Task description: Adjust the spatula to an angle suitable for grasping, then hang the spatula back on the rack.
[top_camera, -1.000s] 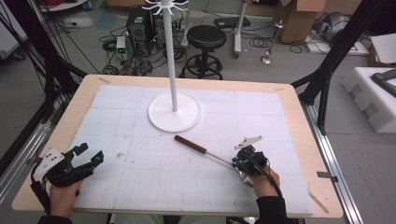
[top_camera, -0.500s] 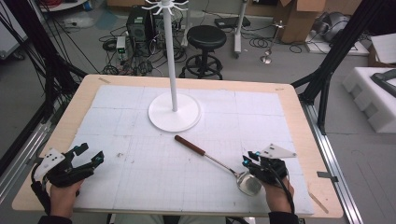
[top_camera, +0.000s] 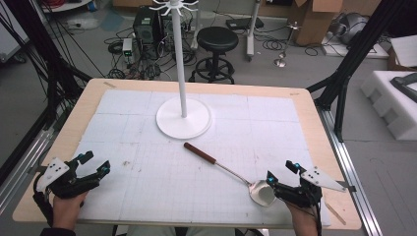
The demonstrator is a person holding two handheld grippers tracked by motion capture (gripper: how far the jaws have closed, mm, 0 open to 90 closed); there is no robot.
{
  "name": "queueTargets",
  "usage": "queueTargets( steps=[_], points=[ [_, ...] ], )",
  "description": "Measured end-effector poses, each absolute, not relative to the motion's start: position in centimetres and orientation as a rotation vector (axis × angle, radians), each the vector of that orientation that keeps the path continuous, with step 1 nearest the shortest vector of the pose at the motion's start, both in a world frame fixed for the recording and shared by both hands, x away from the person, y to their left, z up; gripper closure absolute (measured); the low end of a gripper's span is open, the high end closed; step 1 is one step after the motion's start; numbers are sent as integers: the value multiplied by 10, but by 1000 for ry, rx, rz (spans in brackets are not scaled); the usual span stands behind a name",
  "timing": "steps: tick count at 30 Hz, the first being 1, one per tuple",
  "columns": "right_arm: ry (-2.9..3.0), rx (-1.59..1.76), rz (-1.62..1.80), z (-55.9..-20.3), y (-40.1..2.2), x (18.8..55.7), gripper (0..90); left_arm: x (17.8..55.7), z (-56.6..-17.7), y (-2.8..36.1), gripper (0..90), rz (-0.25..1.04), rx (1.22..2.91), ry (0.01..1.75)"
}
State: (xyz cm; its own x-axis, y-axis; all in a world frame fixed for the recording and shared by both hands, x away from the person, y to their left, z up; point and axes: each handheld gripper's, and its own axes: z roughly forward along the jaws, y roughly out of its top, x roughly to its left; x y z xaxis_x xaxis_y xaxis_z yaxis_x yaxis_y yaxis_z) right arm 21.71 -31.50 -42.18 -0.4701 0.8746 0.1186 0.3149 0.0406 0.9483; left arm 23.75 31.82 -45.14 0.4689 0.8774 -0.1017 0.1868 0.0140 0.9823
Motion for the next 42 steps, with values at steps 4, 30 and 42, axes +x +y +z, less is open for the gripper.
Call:
queueTargets(
  steps=[4, 30, 42],
  points=[
    [1804, 1198, 1450, -421, -316, 216, 170, 237, -452, 319, 232, 698, 1481, 978],
    [2073, 1055, 1378, -403, -265, 248, 171, 238, -451, 317, 229, 694, 1508, 977],
    [2359, 931, 1220, -404, -228, 275, 177, 240, -451, 316, 229, 684, 1523, 987]
  ],
)
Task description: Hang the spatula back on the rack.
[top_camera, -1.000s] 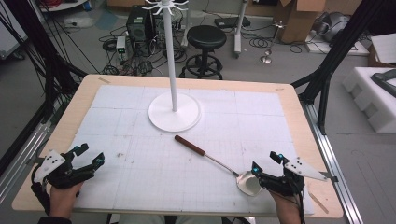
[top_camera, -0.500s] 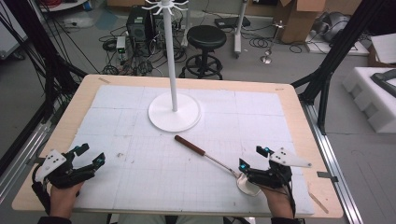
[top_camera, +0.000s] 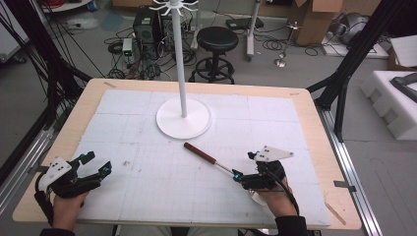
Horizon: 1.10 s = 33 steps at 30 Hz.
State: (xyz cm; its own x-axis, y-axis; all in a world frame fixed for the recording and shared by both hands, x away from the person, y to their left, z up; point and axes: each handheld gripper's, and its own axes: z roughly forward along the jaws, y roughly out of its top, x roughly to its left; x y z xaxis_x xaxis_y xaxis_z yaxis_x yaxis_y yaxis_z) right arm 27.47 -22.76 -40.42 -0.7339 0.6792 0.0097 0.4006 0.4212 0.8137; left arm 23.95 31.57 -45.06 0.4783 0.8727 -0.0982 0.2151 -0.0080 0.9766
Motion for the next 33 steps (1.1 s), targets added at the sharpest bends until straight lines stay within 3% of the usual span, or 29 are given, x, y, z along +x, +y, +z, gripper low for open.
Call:
queueTargets(
  steps=[7, 15, 18, 33],
  points=[
    [2509, 894, 1078, -416, -214, 287, 249, 240, -451, 316, 230, 680, 1526, 987],
    [2611, 919, 941, -426, -210, 294, 415, 240, -450, 316, 229, 678, 1528, 988],
    [2651, 906, 903, -428, -208, 296, 515, 240, -450, 316, 229, 678, 1528, 989],
    [2695, 888, 873, -429, -206, 297, 724, 240, -450, 316, 230, 677, 1528, 989]
  ],
)
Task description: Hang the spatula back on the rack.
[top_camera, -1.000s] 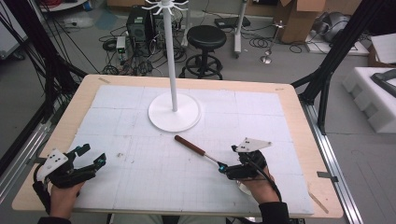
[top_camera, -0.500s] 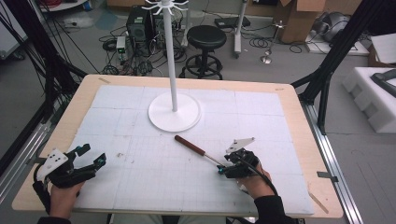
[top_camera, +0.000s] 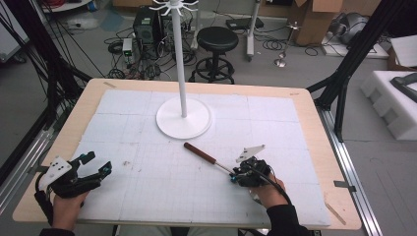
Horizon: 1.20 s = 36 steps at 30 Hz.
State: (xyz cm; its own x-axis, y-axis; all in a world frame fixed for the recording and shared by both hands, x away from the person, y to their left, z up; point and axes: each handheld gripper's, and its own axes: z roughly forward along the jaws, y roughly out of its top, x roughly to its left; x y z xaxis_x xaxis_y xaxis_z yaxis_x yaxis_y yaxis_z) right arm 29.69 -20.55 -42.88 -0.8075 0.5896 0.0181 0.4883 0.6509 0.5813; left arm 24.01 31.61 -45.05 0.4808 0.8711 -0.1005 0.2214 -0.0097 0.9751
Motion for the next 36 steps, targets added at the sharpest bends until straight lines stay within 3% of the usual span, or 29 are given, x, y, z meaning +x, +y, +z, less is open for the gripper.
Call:
queueTargets(
  steps=[7, 21, 36],
  points=[
    [2740, 866, 816, -426, -201, 300, 821, 240, -450, 316, 230, 674, 1529, 989],
    [2748, 899, 800, -425, -199, 302, 845, 240, -450, 316, 230, 675, 1530, 989],
    [2635, 924, 1156, -405, -213, 288, 845, 240, -450, 316, 230, 676, 1524, 995]
  ],
)
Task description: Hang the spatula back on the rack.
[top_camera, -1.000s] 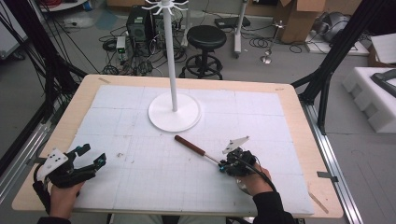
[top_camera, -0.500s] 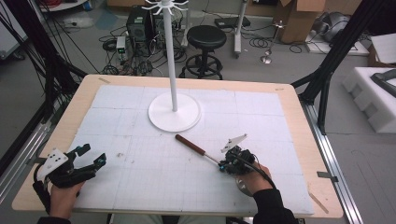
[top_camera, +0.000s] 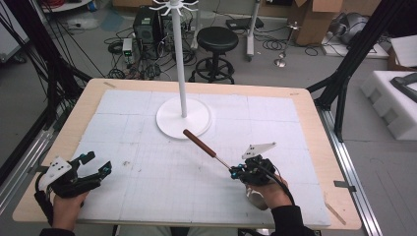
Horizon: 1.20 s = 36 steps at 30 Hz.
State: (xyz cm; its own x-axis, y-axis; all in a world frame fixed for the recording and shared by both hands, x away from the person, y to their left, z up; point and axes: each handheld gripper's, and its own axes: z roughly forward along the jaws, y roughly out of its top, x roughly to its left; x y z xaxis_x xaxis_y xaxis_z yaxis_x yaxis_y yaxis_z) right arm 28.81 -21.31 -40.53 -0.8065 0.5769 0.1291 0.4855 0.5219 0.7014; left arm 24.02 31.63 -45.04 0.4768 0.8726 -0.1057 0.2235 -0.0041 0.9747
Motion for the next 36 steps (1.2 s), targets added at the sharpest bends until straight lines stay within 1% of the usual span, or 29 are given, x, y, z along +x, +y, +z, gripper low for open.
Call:
queueTargets(
  steps=[5, 8, 13, 18, 22, 28, 32, 36],
  points=[
    [2604, 910, 1263, -396, -213, 285, 845, 239, -450, 316, 230, 690, 1516, 992],
    [2593, 878, 1296, -392, -208, 283, 844, 236, -447, 316, 238, 612, 1489, 1023],
    [2571, 851, 1369, -387, -201, 279, 844, 231, -428, 305, 241, 568, 1430, 970],
    [2552, 807, 1430, -381, -195, 277, 844, 235, -402, 290, 243, 463, 1395, 928],
    [2534, 786, 1493, -377, -191, 274, 844, 242, -378, 272, 243, 363, 1386, 884],
    [2497, 734, 1580, -368, -186, 270, 844, 253, -345, 237, 245, 271, 1377, 819],
    [2481, 690, 1636, -362, -181, 267, 844, 263, -333, 212, 240, 188, 1406, 783],
    [2480, 649, 1655, -358, -176, 264, 844, 271, -327, 192, 228, 125, 1396, 777]
  ],
)
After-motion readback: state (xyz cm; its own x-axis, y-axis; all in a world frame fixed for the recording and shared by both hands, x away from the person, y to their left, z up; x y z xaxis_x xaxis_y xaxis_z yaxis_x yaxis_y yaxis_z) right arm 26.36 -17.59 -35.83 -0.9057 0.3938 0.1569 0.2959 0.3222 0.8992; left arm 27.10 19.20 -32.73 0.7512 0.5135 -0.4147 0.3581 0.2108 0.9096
